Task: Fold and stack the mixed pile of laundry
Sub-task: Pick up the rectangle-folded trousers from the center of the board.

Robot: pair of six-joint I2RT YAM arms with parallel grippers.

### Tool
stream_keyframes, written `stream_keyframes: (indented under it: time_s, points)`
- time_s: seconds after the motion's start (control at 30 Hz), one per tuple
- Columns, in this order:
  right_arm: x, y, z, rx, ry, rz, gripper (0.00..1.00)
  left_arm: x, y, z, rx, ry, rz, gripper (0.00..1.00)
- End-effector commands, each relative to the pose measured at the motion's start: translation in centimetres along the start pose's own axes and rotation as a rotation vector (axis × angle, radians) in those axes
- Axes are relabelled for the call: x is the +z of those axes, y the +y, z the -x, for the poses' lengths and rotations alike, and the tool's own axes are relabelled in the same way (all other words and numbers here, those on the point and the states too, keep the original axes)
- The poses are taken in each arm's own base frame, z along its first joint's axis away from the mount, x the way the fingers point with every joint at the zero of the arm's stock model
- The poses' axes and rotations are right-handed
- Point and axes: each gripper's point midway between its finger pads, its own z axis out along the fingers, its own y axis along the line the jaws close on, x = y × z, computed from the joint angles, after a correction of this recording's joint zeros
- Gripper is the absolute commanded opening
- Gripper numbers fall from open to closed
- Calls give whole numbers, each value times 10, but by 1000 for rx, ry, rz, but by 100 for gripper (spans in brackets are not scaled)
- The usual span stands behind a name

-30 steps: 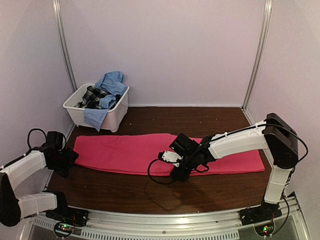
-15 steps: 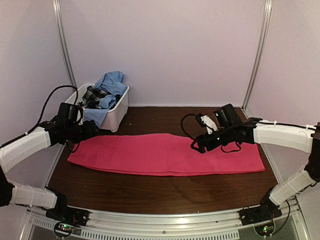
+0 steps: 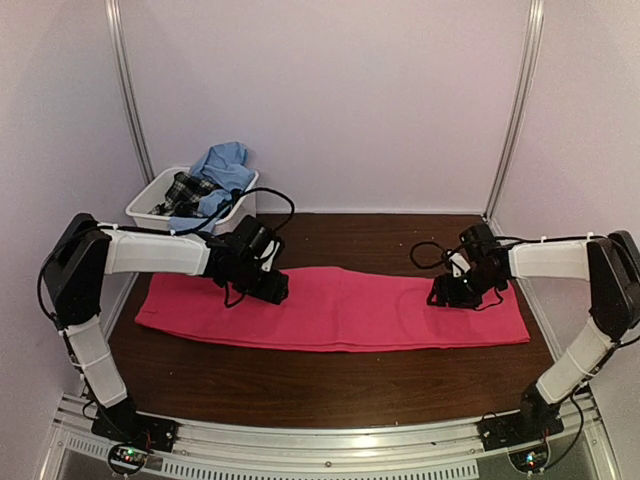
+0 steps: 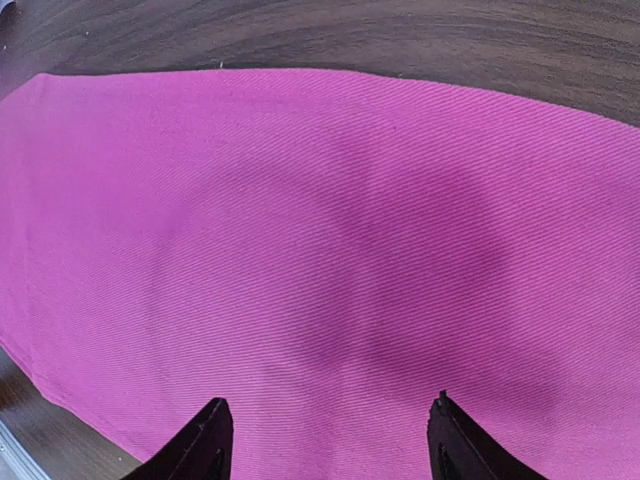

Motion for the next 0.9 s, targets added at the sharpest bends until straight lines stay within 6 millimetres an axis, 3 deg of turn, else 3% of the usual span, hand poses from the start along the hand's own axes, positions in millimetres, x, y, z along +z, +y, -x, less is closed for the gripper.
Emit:
stream_keyframes:
  time_s: [0.0,0.07,0.23,0.37,0.47,0.6,0.87]
  points:
    - [-18,-7,22,49,-72,21,68,17,37,-33,-82,97,93,68]
    - [-26,-25,25,96,-89,-4,70,20,58,-56,-142,144,132,65]
    - [-49,-97,18,284,-146,-136,70,11,96,-109,-249,224,234,64]
    - [-67,-138,8,413,-207,-214,69,1,121,-133,-345,240,265,64]
    - [-75,-155,2,432,-215,-292,68,-6,123,-127,-347,217,260,64]
    - [-67,-162,-4,441,-187,-308,68,-10,120,-111,-331,192,240,66]
    - [-28,-155,-17,434,-60,-197,66,-15,117,-92,-322,149,223,70]
